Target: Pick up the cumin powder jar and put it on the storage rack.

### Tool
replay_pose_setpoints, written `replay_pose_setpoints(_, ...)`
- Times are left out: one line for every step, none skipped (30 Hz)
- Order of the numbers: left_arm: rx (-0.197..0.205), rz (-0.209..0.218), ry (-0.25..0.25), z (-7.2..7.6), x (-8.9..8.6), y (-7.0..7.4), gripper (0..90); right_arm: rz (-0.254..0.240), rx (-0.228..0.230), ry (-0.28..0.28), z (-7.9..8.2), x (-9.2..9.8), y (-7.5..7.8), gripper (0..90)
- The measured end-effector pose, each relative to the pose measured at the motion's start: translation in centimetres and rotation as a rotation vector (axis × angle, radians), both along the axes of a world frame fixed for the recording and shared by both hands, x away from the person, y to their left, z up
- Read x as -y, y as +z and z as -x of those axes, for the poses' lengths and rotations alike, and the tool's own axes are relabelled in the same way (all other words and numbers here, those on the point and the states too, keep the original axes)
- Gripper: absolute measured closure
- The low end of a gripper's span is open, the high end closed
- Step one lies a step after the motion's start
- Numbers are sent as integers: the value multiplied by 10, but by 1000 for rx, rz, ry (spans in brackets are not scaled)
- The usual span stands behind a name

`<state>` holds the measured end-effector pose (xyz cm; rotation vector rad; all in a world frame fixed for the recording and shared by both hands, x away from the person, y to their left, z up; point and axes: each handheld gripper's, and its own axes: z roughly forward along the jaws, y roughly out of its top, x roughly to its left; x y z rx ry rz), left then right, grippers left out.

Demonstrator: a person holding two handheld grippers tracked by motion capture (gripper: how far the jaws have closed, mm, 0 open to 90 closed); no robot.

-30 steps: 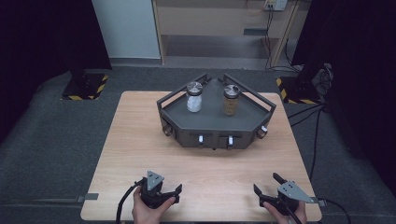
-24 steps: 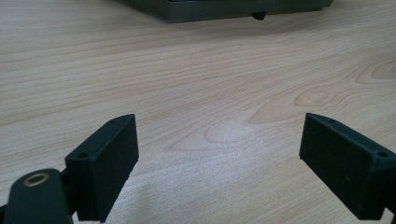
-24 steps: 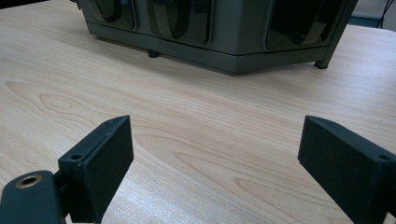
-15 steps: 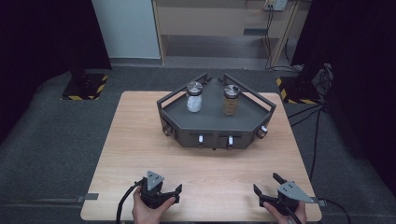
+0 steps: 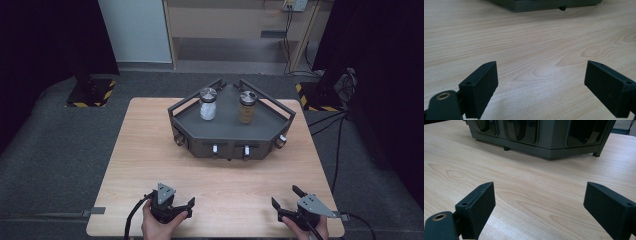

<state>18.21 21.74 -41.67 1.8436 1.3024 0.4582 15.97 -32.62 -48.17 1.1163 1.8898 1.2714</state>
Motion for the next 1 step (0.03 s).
replay_pose_setpoints(0, 0, 0, 0, 0, 0, 108, 0, 0, 0, 0, 0, 0, 105)
